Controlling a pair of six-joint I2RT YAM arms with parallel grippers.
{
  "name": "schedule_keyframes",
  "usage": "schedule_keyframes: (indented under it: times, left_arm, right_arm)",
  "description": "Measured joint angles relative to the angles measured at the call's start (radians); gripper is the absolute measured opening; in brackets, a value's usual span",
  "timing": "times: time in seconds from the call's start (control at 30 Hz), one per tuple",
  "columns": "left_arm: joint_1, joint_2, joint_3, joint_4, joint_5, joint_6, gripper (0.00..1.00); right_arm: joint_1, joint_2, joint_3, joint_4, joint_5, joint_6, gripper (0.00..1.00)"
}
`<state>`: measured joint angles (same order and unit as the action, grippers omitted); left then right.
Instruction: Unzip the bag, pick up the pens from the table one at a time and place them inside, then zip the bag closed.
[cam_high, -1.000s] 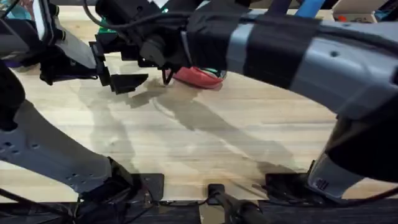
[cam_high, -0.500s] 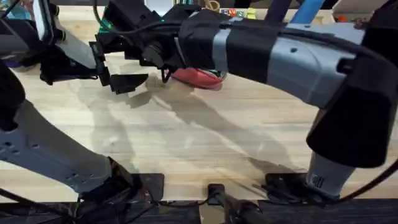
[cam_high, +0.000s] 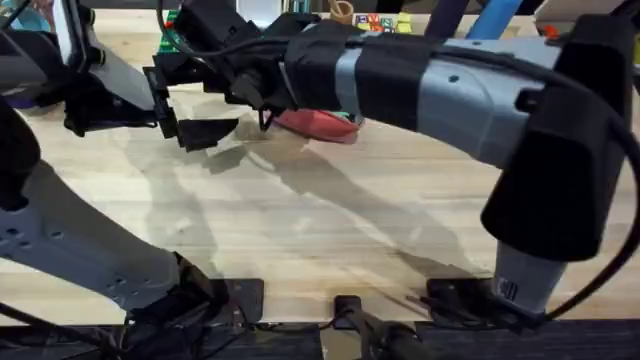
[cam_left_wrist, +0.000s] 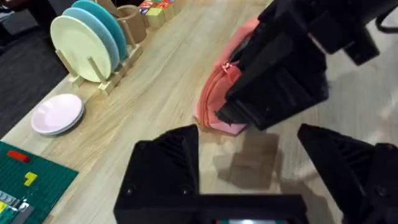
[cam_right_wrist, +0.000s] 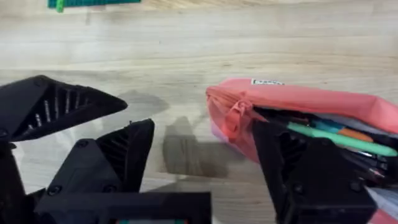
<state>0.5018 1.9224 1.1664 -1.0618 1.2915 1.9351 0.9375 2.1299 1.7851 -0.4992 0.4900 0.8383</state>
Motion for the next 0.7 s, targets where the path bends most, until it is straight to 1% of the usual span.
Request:
schedule_keyframes:
  times: [0.03, 0.07, 0.4, 0.7]
  left_arm:
    - [0.000, 0.000, 0.000, 0.000, 0.000, 0.000, 0.993]
    - [0.000, 0.000, 0.000, 0.000, 0.000, 0.000, 0.993]
    - [0.000, 0.000, 0.000, 0.000, 0.000, 0.000, 0.993]
    - [0.000, 0.000, 0.000, 0.000, 0.000, 0.000, 0.993]
  right_arm:
    - [0.000, 0.003, 0.000, 0.001, 0.000, 0.000, 0.930]
    - [-0.003, 0.011, 0.000, 0.002, 0.000, 0.000, 0.887]
    - [-0.017, 0.032, 0.000, 0.014, 0.000, 0.015, 0.813]
    - [-0.019, 0.035, 0.000, 0.010, 0.003, 0.026, 0.640]
